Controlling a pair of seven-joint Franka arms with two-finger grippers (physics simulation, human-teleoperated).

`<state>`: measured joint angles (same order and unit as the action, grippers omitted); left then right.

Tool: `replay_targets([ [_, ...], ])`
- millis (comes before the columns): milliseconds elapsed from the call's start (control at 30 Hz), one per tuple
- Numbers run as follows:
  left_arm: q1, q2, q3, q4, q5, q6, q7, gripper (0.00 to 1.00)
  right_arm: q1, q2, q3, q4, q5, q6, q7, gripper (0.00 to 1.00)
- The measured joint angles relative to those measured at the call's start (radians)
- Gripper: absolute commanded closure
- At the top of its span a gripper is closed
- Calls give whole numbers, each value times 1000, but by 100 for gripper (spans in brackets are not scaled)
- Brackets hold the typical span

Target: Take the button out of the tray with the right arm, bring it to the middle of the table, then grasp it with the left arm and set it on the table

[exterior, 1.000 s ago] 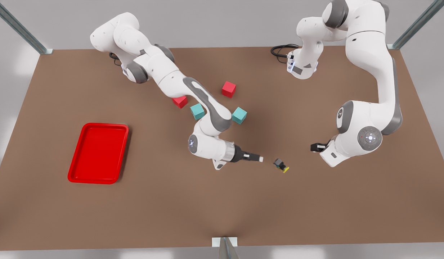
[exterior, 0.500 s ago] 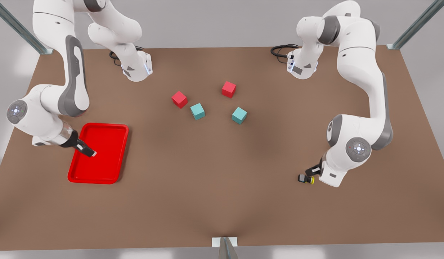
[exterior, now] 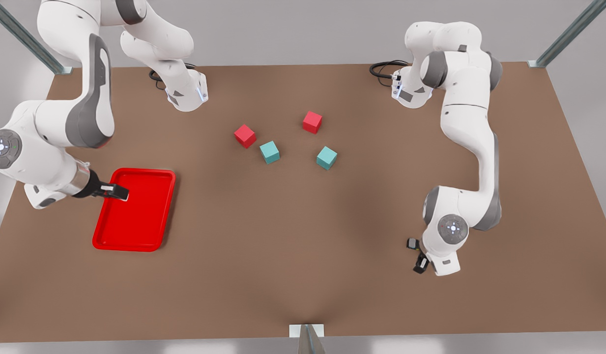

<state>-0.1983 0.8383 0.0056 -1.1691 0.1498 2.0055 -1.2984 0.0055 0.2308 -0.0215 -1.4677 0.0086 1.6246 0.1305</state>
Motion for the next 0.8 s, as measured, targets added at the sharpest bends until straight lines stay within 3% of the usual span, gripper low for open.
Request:
replay_targets([
  [200, 0, -47, -20, -170, 16, 23, -141, 0, 27, -3, 4, 42, -7, -37, -62, 0],
  [800, 61, -4, -43, -233, 7, 158, -298, 0, 30, 3, 9, 58, -12, -52, -160, 0],
])
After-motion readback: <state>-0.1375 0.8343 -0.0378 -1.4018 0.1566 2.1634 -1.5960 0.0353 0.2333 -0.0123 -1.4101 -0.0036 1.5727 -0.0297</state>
